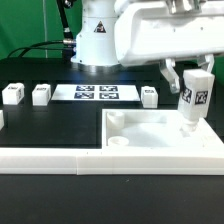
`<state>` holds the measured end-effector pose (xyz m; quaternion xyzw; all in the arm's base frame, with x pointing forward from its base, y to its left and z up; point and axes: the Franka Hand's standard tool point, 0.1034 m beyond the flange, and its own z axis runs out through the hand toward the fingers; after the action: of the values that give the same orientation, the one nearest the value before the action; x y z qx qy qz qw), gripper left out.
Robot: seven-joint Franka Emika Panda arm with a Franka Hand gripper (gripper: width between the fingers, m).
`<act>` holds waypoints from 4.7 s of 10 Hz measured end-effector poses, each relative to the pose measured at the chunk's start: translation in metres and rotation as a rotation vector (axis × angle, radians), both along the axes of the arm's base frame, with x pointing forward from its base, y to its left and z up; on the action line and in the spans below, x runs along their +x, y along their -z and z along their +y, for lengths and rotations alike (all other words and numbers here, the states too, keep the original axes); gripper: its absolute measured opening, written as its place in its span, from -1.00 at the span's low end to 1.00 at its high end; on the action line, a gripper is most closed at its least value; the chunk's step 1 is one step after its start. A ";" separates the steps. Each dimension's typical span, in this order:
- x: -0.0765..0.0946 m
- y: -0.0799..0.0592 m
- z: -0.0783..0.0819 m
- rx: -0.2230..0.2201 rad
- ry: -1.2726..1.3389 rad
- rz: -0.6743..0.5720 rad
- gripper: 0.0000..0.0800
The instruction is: Assemble square table
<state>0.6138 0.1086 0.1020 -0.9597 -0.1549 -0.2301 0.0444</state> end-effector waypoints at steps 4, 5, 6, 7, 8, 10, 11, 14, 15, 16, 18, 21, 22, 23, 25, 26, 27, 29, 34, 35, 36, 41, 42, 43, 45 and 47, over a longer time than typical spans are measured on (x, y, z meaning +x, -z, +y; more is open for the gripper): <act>-0.005 0.013 0.002 0.001 -0.002 0.014 -0.27; -0.003 0.013 0.003 0.003 -0.002 0.011 -0.27; 0.000 0.014 0.004 0.005 -0.001 0.004 -0.27; 0.002 0.015 0.004 0.006 0.000 0.002 -0.27; 0.003 0.017 0.004 0.007 0.001 0.003 -0.27; 0.000 0.025 0.004 0.008 0.001 0.012 -0.27; -0.001 0.030 0.003 0.007 0.002 0.019 -0.27; -0.001 0.032 0.003 0.008 0.004 0.013 -0.27; -0.001 0.032 0.003 0.008 0.004 0.013 0.00; -0.001 0.032 0.003 0.008 0.004 0.013 0.35; -0.001 0.032 0.003 0.008 0.004 0.013 0.54; -0.001 0.032 0.003 0.008 0.004 0.013 0.62; -0.001 0.032 0.003 0.008 0.004 0.013 0.62; -0.001 0.032 0.003 0.008 0.004 0.013 0.62; -0.005 0.027 0.002 0.009 0.017 0.088 0.62; -0.007 0.013 0.004 0.007 0.041 0.166 0.62; 0.003 0.004 0.002 0.002 0.054 0.176 0.62; -0.005 0.012 0.008 -0.005 0.067 0.306 0.62; 0.006 0.023 0.015 -0.019 0.022 0.642 0.62; 0.011 0.023 0.015 -0.015 0.026 0.611 0.62; 0.011 0.024 0.015 -0.015 0.025 0.603 0.62; 0.021 0.026 0.013 -0.009 0.026 0.546 0.02; 0.021 0.026 0.012 -0.009 0.037 0.547 0.02; 0.021 0.027 0.009 0.001 0.108 0.557 -0.25; 0.021 0.027 0.008 0.027 0.256 0.576 -0.25; 0.021 0.027 0.007 0.043 0.351 0.588 -0.25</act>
Offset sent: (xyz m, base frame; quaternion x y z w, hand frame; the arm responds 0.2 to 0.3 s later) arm 0.0033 0.0005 -0.0098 -0.0031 0.0071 0.0007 1.0000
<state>0.6350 0.1154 0.0747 -0.9959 0.0369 0.0489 0.0671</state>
